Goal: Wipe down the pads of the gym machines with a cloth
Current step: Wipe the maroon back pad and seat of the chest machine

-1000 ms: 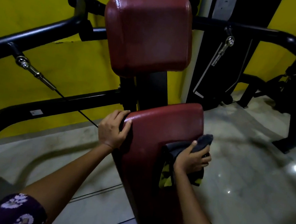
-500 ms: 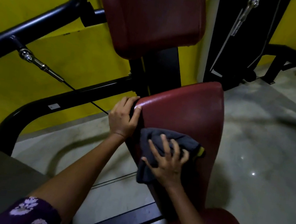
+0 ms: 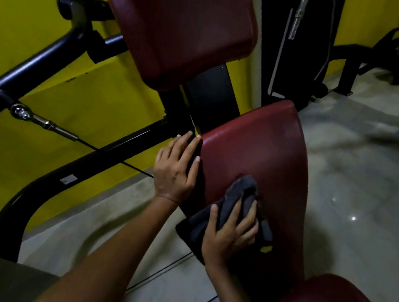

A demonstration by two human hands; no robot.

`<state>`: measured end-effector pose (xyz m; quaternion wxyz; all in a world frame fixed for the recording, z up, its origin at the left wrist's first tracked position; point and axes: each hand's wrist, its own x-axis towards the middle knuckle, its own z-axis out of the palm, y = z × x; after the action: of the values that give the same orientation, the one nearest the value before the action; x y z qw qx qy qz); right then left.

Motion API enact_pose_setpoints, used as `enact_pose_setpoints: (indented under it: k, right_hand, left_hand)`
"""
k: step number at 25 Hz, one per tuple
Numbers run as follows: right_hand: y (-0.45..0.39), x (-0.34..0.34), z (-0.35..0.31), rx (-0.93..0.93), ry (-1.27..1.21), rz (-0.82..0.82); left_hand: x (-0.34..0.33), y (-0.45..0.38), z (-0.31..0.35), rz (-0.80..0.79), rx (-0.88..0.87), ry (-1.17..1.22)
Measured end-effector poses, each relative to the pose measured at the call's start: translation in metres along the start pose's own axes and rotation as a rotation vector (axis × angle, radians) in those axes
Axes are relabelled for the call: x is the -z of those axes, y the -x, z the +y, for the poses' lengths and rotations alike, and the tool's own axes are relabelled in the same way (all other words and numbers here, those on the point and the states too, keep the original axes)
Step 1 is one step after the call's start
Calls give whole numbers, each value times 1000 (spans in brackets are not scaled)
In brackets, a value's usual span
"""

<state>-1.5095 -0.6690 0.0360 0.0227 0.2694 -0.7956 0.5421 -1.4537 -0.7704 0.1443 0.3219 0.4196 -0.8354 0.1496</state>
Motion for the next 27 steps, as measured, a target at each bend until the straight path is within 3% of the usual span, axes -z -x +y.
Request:
enact_pose_setpoints:
  k: [2,3,5,7,8,9,11,14,16,20,24,25,27]
  right_hand:
    - [-3,-2,26,152,-16,44]
    - [-6,-4,40,100,-14,56]
    - [-21,-6,60,-250,-60,51]
    - [-37,-8,58,-773,-164,4]
    - [-44,-7,44,-915,-188,-10]
    - [-47,-4,25,-940,-184,-23]
    - [-45,-1,-5,-701,-134,3]
    - [-32,1,4,-131,-71,82]
    - [-35,-6,44,20,-57,98]
    - [-17,-21,117,-416,35,96]
    - [-38,-16,90,-934,-185,27]
    - [-44,-14,72,-906,-180,58]
    - [-52,-13,33,-653,-111,120]
  left_hand:
    - [0,1,-6,-28,-124,-35]
    - [1,2,-7,-38,-155,-46]
    - [5,-1,-5,-75,-163,-73]
    - [11,-10,-1,-153,-187,-127]
    - [14,-17,1,-193,-218,-152]
    - [16,-25,3,-224,-251,-175]
    - [15,-38,5,-264,-334,-216]
    - [7,-40,5,-359,-541,-285]
    - [5,-40,3,-363,-625,-288]
    - [5,-38,3,-332,-684,-288]
    - [4,-37,3,-361,-755,-307]
    - [4,-37,3,-366,-759,-298]
    - [3,-37,2,-371,-751,-279]
